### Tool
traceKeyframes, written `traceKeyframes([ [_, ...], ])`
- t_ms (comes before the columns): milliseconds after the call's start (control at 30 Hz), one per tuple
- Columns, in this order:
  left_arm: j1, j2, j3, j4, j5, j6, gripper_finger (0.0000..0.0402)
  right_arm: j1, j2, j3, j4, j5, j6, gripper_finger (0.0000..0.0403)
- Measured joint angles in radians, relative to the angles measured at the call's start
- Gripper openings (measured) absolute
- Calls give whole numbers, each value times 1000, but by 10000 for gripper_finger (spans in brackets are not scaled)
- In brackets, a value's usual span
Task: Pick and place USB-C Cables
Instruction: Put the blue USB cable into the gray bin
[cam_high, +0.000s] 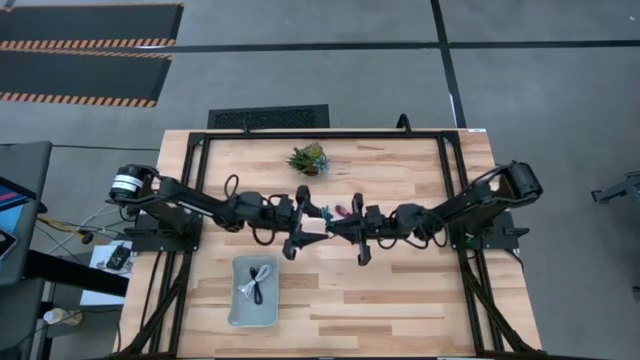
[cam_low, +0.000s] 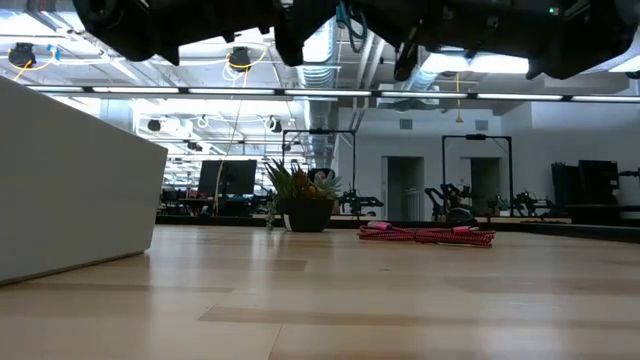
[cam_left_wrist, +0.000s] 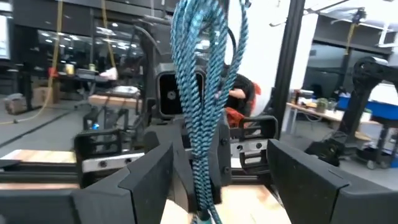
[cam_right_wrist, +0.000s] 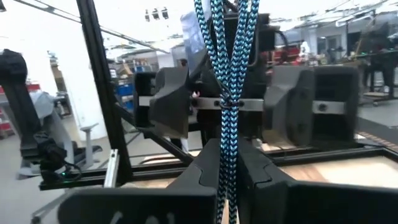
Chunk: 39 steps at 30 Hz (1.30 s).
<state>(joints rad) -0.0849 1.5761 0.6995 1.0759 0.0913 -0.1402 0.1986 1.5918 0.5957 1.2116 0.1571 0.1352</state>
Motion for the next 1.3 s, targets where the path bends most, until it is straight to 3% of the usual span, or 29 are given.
traceKeyframes([
  [200, 0, 15, 19, 2, 9, 4, 243, 0, 49, 33, -1, -32, 19, 25],
  [300, 0, 11, 19, -1, 9, 6, 217, 0, 51, 34, -3, -32, 23, 25],
  [400, 0, 8, 19, -12, 9, 7, 164, 0, 49, 34, -5, -32, 23, 30],
  [600, 0, 8, 19, -45, -13, 5, 19, 0, 43, 34, -8, -31, 24, 30],
  [833, -1, 8, 19, -53, -50, -1, 7, 0, 43, 34, -29, -23, 33, 59],
  [1167, -8, -65, 19, -230, -102, 12, 3, 0, 42, 34, -81, -24, 50, 184],
  [1300, -8, -143, 19, -352, -133, 12, 3, 0, 4, 34, -145, -25, 60, 212],
])
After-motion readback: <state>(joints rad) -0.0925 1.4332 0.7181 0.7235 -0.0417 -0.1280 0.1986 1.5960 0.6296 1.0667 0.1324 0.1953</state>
